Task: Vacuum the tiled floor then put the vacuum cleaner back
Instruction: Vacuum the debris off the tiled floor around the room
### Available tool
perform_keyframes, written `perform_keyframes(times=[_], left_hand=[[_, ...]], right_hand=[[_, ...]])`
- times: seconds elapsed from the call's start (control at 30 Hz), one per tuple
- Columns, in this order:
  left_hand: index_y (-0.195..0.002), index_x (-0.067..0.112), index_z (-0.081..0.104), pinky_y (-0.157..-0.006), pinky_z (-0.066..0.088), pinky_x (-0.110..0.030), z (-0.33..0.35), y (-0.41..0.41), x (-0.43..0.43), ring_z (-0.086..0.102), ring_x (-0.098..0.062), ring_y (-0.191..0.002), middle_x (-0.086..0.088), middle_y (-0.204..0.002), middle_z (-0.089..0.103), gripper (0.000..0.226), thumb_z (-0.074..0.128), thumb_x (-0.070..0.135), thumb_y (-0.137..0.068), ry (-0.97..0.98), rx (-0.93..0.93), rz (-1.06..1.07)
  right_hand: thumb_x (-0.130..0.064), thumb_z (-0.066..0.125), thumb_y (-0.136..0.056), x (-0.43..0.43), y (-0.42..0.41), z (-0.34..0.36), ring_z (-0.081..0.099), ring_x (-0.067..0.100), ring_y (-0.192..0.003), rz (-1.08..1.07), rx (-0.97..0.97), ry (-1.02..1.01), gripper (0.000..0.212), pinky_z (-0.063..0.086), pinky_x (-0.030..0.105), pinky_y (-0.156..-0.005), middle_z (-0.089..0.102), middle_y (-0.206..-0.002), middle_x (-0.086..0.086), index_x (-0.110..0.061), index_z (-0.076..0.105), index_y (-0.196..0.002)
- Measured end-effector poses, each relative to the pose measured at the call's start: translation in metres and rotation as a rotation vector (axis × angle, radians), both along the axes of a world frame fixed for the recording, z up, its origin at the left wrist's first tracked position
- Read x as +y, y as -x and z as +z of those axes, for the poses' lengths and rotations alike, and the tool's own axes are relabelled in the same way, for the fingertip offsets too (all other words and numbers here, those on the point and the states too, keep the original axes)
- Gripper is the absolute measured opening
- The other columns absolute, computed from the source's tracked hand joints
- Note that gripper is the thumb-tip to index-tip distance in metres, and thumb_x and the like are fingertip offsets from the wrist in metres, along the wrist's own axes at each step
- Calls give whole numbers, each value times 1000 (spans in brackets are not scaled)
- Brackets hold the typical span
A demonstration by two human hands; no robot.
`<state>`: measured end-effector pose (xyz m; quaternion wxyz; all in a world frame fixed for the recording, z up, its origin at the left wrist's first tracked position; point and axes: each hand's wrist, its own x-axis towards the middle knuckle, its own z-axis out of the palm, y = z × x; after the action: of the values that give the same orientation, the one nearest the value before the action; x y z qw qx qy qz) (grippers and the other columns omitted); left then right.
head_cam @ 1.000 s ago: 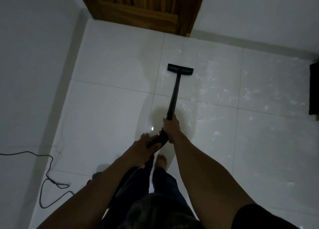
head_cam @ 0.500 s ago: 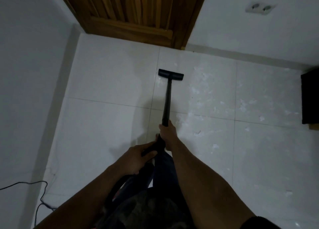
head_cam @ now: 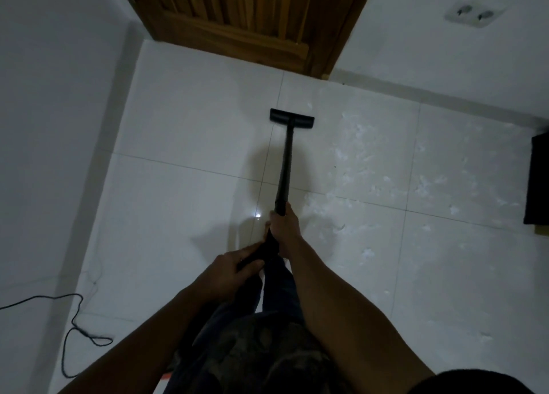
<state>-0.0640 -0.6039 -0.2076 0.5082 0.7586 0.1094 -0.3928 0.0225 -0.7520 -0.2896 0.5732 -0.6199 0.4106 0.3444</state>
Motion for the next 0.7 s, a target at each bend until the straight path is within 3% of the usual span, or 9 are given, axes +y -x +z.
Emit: perform_keyframes(times=[0.07, 0.17, 0.27, 0.33, 0.4, 0.47, 0.5, 0.6, 0.7], left_hand=[[-118, 81, 43, -50, 49, -13, -1, -9, -1, 65, 9, -66, 34, -85, 70, 38, 58, 64, -87, -4, 14, 50], [-116, 83, 42, -46, 47, -14, -3, -25, -11, 64, 8, -61, 30, -80, 70, 37, 57, 64, -88, 15, 27, 66], [-119, 78, 42, -47, 46, -12, -8, -47, -28, 63, 7, -60, 22, -72, 67, 38, 58, 53, -95, 20, 36, 52], [-136, 62, 45, -46, 45, -12, -13, -64, -37, 63, 5, -57, 26, -70, 69, 43, 58, 49, -98, 21, 41, 40], [-149, 38, 45, -46, 45, -8, -19, -79, -43, 62, 17, -67, 17, -88, 76, 52, 58, 45, -99, 10, 28, 35], [-152, 31, 42, -50, 46, -3, -24, -95, -47, 51, 24, -80, -9, -115, 73, 55, 58, 41, -100, 5, 9, 39], [-152, 31, 41, -52, 46, -3, -27, -102, -48, 56, 21, -81, -17, -119, 70, 55, 58, 40, -101, 3, -4, 38], [-151, 36, 42, -56, 52, -10, -30, -121, -50, 69, -24, -96, -21, -120, 69, 53, 58, 39, -101, -13, -37, 47], [-151, 37, 41, -73, 58, -25, -33, -136, -53, 64, -34, -105, -20, -124, 67, 53, 58, 39, -101, -37, -40, 43]], right_hand=[[-18, 52, -104, 0, -9, -2, 59, 27, -59, -27, 9, 7, 53, 57, 43, -69, 59, -101, 17, -27, 40, -155], [-20, 52, -105, -11, -26, -6, 65, 31, -74, 0, -1, 70, 57, 64, 50, -78, 66, -117, 20, -28, 35, -159], [-20, 52, -106, -27, -50, -11, 61, 24, -62, 13, -4, 81, 56, 60, 37, -59, 63, -98, 12, -25, 36, -159], [-18, 52, -107, -36, -70, -14, 56, 20, -53, -1, 9, 65, 55, 58, 34, -58, 57, -89, 9, -26, 36, -159], [-17, 51, -106, -40, -88, -16, 54, 21, -52, 18, 7, 59, 54, 60, 39, -63, 55, -85, 10, -26, 36, -158], [-16, 52, -106, -42, -108, -19, 54, 21, -53, 39, 5, 48, 55, 58, 37, -60, 55, -85, 11, -27, 36, -158], [-15, 52, -106, -42, -117, -21, 54, 21, -54, 50, 4, 43, 57, 57, 35, -58, 55, -87, 11, -28, 36, -158], [-15, 53, -105, -42, -140, -23, 56, 21, -56, 87, -8, 30, 56, 57, 36, -60, 56, -87, 10, -30, 38, -157], [-16, 53, -105, -39, -158, -24, 57, 22, -56, 112, -8, 5, 57, 58, 38, -64, 57, -86, 9, -32, 38, -157]])
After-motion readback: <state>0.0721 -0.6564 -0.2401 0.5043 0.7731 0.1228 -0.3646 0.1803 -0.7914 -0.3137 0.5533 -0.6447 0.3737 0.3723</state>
